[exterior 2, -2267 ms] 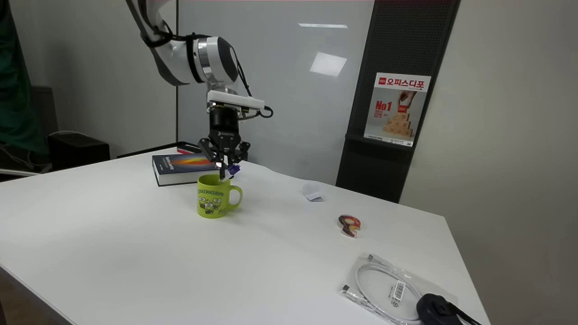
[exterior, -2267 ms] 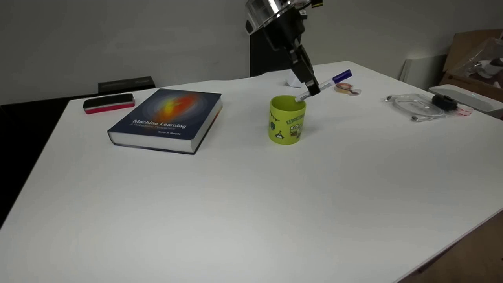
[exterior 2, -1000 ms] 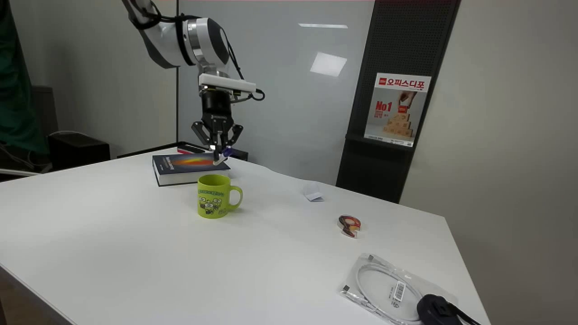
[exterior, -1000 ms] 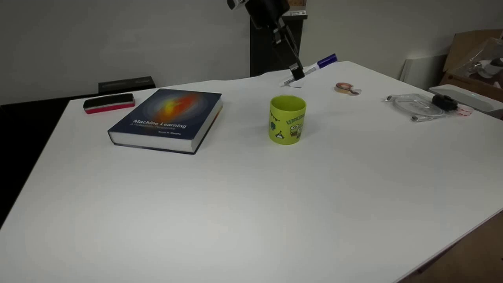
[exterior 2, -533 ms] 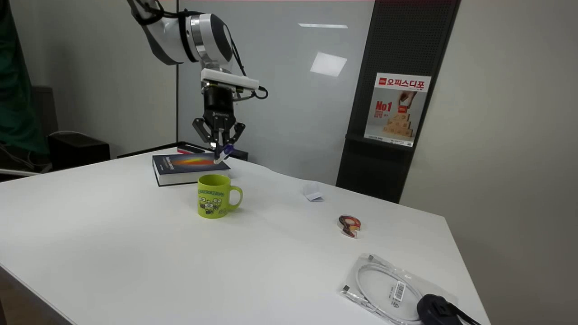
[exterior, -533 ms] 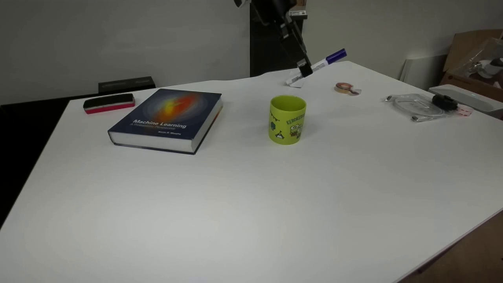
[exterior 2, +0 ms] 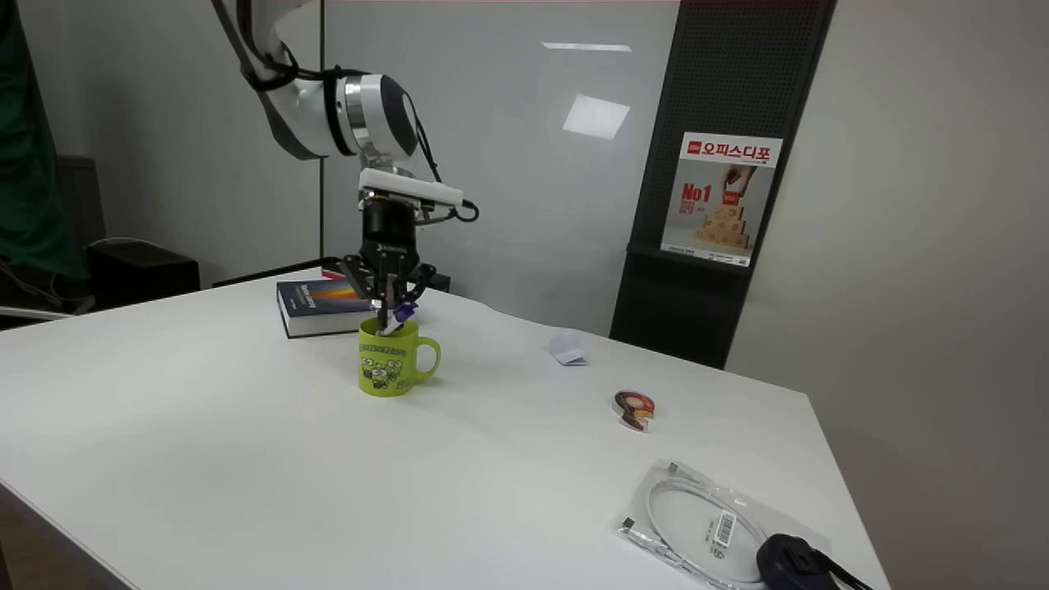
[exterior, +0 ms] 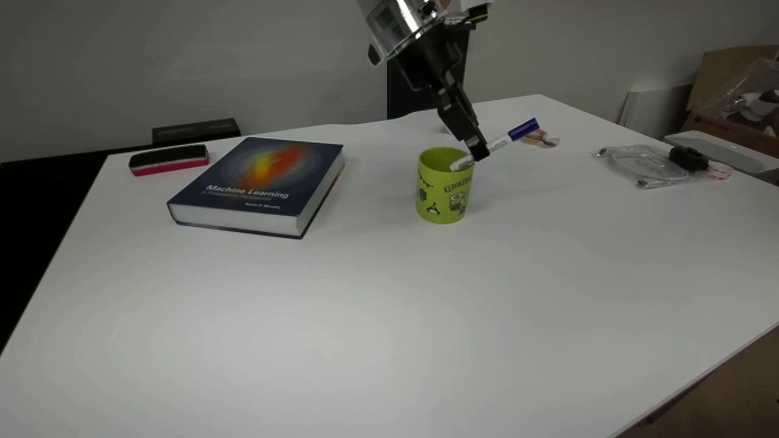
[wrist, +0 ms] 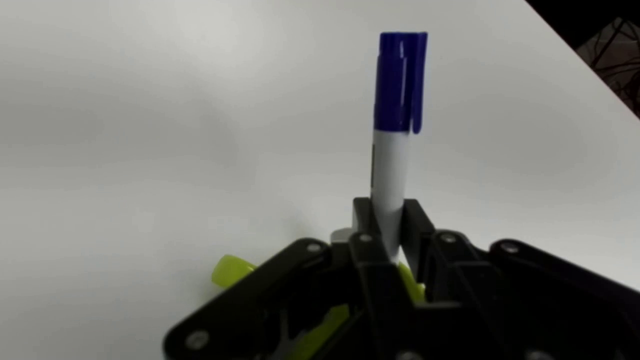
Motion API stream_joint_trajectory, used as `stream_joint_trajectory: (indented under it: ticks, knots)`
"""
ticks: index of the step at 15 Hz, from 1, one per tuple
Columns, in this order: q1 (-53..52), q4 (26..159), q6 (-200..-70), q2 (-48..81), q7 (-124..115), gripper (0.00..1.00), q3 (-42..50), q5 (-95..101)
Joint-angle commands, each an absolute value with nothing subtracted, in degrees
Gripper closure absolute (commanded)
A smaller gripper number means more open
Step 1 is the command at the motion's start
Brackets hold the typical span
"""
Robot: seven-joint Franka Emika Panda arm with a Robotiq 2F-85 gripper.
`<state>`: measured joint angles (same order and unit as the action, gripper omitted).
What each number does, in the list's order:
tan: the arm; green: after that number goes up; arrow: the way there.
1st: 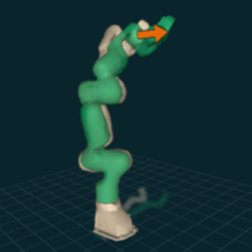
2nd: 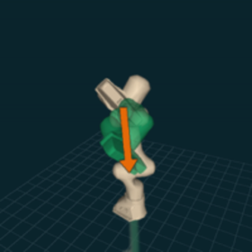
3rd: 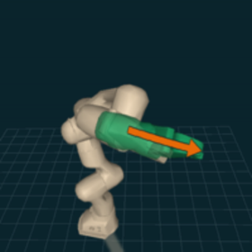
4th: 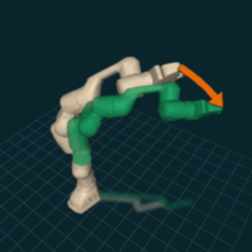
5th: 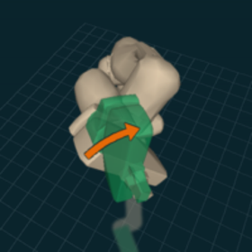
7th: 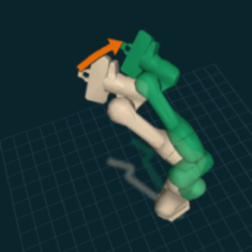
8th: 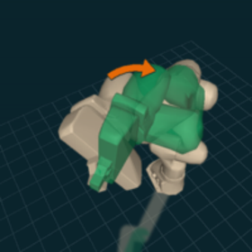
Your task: Put the pen in the mug
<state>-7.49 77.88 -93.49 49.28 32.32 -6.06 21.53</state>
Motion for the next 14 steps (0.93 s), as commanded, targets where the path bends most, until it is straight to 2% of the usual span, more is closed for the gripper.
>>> stream_joint_trajectory:
  ticks: [1,14]
  knots:
    - [-7.22,76.66,-93.58,50.35,32.15,0.96,-5.98,21.51]
    - [-7.98,72.17,-92.82,52.6,32.63,0.96,-5.87,21.59]
